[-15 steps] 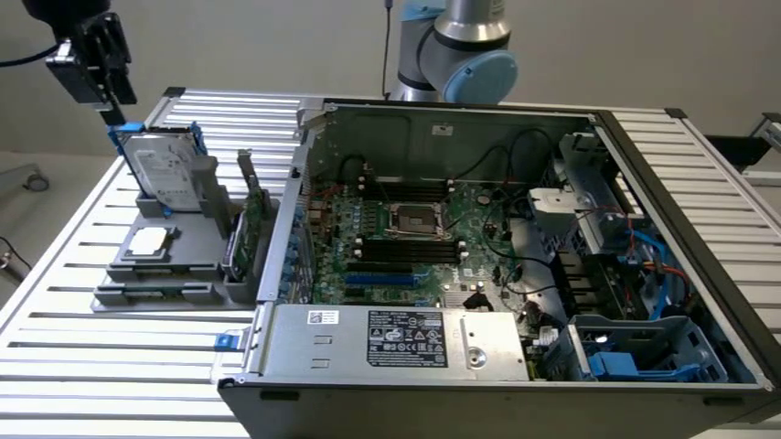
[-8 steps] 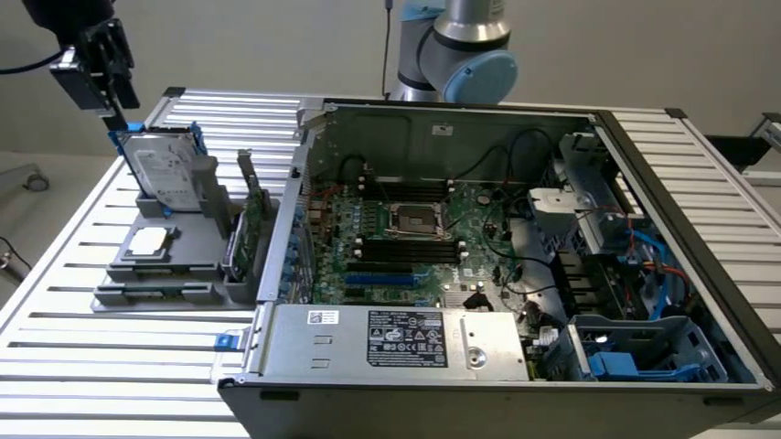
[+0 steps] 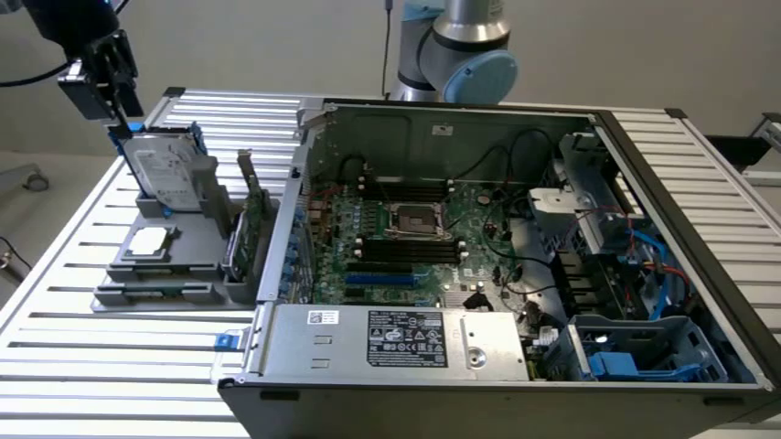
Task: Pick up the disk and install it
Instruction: 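Pick up the disk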
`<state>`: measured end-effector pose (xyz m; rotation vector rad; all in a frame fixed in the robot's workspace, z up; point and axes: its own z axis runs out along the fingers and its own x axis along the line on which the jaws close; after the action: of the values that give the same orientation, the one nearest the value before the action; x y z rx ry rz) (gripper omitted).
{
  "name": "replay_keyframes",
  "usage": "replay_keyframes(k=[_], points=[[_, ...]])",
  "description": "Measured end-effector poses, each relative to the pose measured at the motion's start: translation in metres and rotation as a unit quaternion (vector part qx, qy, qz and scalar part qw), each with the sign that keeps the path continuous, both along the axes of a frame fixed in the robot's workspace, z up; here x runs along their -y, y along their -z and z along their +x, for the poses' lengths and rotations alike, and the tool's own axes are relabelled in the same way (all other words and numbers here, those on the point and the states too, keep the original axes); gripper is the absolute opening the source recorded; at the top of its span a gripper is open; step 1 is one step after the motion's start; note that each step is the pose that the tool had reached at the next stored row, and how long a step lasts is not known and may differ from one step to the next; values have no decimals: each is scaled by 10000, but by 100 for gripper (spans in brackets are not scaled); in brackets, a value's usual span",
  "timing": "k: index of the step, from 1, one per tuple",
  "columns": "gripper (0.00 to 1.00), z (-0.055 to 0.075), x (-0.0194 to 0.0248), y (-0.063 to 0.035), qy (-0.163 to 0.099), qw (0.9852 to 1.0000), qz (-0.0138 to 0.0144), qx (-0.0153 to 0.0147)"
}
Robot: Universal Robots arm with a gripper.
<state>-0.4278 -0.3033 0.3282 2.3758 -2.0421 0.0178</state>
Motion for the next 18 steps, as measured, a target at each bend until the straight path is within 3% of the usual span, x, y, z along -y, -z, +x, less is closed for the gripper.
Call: replay_keyframes(k=[6, 18], points=[[60, -1, 0, 108, 0, 10000, 16, 0], [60, -30, -1, 326, 0, 10000, 17, 18]])
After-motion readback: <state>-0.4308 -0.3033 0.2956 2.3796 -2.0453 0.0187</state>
